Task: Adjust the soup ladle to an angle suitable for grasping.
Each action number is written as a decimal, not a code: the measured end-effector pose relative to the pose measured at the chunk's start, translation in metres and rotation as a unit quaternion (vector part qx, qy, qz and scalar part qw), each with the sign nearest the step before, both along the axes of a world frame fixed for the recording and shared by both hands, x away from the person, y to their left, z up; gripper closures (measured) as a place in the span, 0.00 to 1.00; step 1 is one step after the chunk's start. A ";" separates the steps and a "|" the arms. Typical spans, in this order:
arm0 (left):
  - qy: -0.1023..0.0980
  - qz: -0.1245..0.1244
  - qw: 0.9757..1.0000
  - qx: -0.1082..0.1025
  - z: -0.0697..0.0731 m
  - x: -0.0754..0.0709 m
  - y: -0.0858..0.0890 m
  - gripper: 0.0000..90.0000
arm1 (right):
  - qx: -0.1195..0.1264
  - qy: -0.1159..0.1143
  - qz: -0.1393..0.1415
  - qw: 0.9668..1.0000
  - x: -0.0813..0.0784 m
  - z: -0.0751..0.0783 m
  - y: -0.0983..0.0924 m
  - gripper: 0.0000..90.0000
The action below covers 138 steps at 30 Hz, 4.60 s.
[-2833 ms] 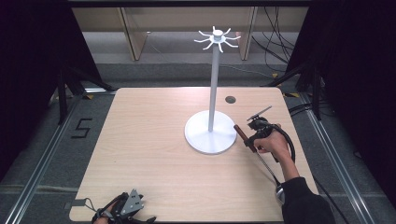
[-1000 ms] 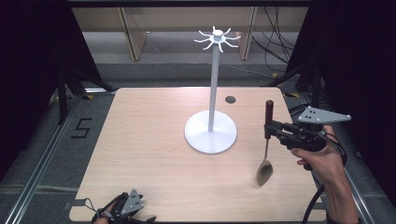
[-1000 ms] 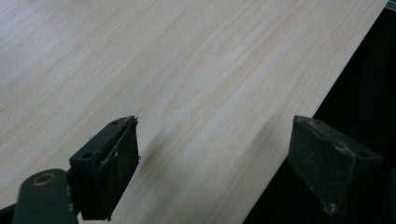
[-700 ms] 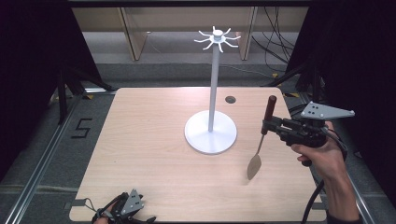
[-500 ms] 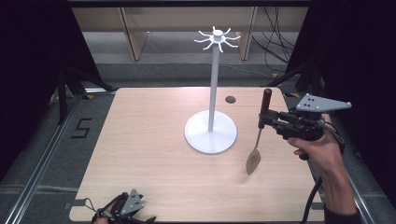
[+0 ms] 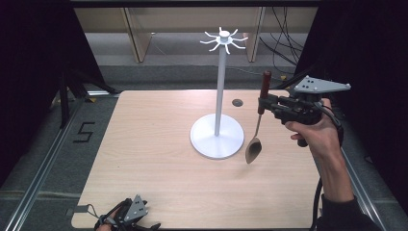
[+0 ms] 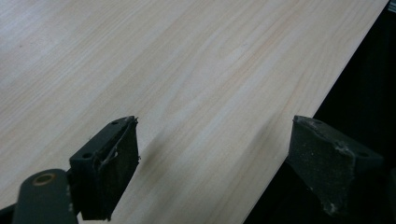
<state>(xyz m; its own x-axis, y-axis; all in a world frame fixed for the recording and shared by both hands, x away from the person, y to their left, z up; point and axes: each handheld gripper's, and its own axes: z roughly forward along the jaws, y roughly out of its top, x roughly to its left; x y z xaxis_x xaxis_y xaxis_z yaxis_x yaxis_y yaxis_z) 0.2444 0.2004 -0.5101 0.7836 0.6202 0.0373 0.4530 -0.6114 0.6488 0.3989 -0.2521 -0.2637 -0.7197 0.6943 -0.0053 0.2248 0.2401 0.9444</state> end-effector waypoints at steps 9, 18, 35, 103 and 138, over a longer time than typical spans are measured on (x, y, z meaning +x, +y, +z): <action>0.000 0.000 1.000 0.000 0.000 0.000 0.000 0.17 | 0.010 0.003 -0.003 1.000 0.008 0.010 0.010 0.82; 0.000 0.000 1.000 0.000 0.000 0.000 0.000 0.17 | 0.009 0.001 -0.011 1.000 0.020 0.025 0.020 0.82; 0.000 -0.002 1.000 -0.001 0.000 0.000 0.000 0.17 | 0.006 0.003 -0.018 1.000 0.039 0.039 0.037 0.82; 0.005 -0.007 1.000 0.003 -0.002 0.000 -0.001 0.17 | 0.009 0.023 -0.016 1.000 0.056 0.034 0.045 0.66; 0.003 -0.003 1.000 0.002 -0.001 0.000 0.000 0.17 | -0.007 0.019 -0.029 0.999 -0.006 -0.045 0.011 0.56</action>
<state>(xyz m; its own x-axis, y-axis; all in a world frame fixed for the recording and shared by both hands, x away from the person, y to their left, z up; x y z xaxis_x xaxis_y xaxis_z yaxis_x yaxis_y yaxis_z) 0.2444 0.2001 -0.5113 0.7869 0.6160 0.0347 0.4536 -0.6157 0.6443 0.3927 -0.2407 -0.3091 -0.6782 0.7348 0.0112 0.2742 0.2390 0.9315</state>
